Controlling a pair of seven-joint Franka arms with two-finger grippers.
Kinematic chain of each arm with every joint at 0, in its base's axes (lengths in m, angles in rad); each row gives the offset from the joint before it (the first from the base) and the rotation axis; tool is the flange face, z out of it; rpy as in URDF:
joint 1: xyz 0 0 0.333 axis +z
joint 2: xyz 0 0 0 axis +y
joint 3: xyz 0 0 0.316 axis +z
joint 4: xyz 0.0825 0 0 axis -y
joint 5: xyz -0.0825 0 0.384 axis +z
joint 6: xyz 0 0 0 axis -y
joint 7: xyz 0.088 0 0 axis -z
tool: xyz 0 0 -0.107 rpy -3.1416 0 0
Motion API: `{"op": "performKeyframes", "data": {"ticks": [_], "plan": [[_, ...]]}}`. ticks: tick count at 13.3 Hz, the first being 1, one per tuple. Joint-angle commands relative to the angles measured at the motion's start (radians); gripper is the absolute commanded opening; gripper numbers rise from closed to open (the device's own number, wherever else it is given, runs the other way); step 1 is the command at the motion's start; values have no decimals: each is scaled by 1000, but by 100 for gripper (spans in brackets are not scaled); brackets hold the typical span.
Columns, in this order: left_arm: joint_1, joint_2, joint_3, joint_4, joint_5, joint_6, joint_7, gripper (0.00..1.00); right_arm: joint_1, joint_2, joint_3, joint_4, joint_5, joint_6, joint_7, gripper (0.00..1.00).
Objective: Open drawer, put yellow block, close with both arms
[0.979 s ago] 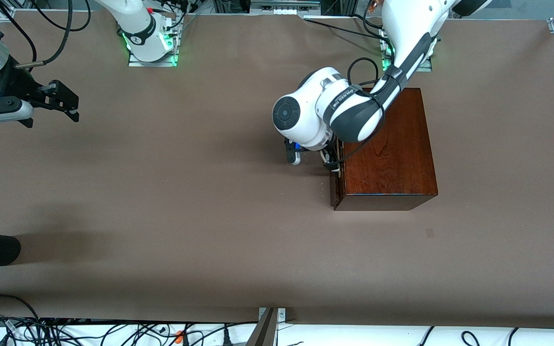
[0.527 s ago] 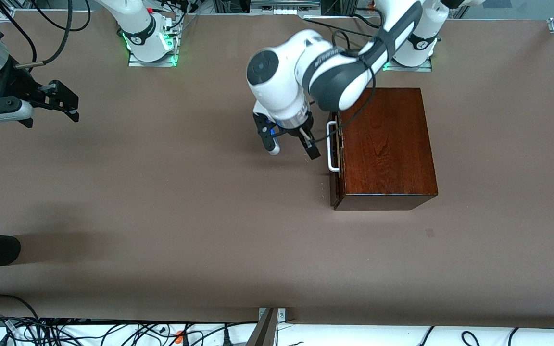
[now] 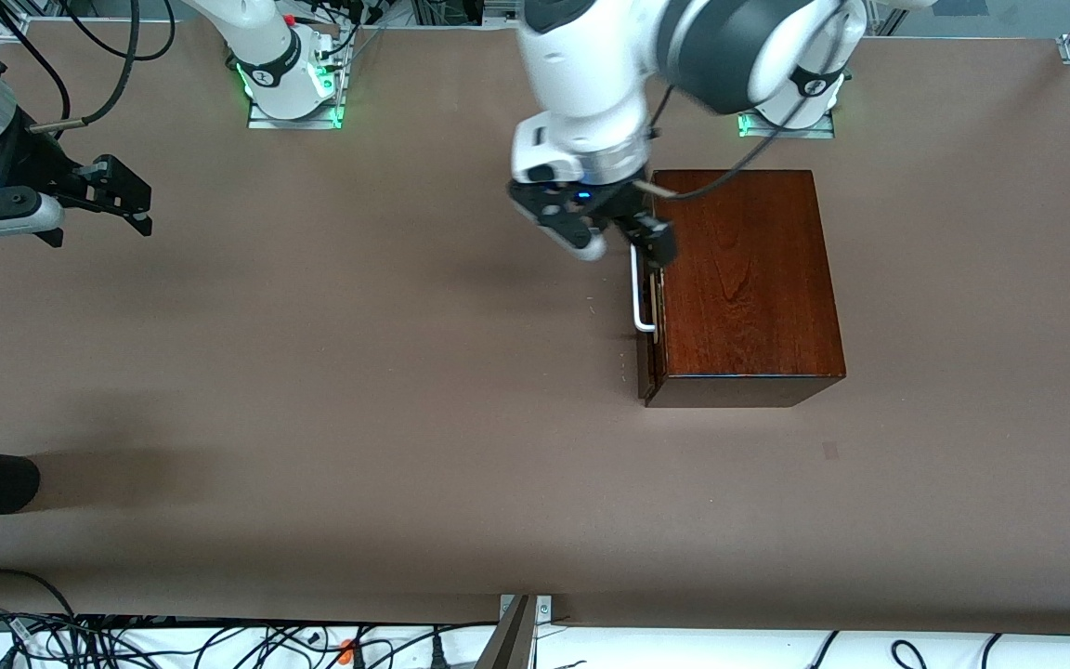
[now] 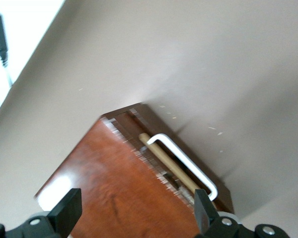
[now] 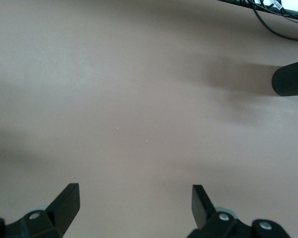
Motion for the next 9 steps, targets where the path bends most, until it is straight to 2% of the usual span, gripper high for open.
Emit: {"op": "performKeyframes", "data": {"ticks": [1,4,7,8,9], "plan": [[96,-74,-1,-8,-42,-15,-36,100,4,-1,2,15,-12,-12,8,100],[209,-132,-2,-15,-151,-15,-190,100,4,-1,2,15,-12,-12,8,100],[321,-165,-4,-35,-205,-84,-208,100,4,-1,2,15,-12,-13,5,100],[357,-180,5,-38,-249,-95,-204,100,4,-1,2,15,-12,-13,5,100],[371,-186,43,-38,-269,-112,-199,100,4,-1,2,15,-12,-13,5,100]]}}
